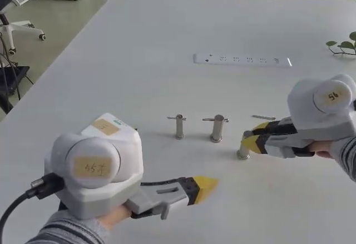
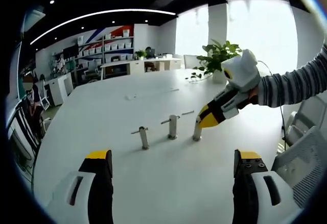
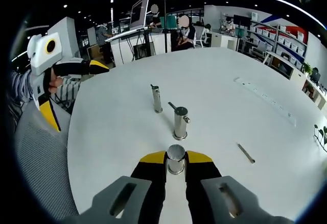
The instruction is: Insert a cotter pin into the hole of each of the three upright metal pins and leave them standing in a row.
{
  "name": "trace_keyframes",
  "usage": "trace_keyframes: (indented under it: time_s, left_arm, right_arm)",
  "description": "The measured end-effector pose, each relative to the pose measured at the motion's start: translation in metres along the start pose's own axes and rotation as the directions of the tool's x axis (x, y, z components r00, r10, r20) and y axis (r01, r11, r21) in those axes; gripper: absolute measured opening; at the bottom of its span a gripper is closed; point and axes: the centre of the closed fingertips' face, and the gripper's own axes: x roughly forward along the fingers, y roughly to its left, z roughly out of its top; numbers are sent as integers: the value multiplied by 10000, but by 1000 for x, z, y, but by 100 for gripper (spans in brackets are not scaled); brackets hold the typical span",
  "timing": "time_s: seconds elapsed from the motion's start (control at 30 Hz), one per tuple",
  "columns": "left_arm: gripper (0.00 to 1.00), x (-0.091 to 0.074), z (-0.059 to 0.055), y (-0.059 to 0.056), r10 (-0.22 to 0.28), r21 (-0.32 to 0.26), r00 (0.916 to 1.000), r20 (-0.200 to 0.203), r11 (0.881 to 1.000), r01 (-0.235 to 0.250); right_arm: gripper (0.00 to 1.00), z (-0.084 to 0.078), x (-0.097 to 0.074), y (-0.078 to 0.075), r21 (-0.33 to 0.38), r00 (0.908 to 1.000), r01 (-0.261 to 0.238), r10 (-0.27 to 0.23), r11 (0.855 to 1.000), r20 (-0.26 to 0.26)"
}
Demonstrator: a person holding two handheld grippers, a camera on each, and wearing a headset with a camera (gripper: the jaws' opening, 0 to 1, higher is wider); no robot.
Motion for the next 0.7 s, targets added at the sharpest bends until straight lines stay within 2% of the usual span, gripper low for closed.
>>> trace_keyframes:
  time_s: [0.17, 0.3, 0.53, 0.7]
  left_arm:
    - [98, -1, -1, 0, 9, -33, 10000, -20, 10000, -9]
    - [98, -1, 1, 1, -68, -394, 9999, 102, 9992, 72]
    - [98, -1, 0, 1, -64, -391, 9999, 92, 9992, 68]
    - [97, 0, -4, -2, -118, -222, 9998, -183, 9997, 114]
  right_arm:
    - [8, 2, 5, 8, -93, 9998, -170, 171, 9998, 97]
    - [8, 4, 8, 13, -306, 9991, -375, 381, 9988, 174]
    - [8, 7, 10, 22, -639, 9964, -757, 779, 9951, 329]
    - [8, 7, 10, 25, -725, 9945, -951, 980, 9928, 368]
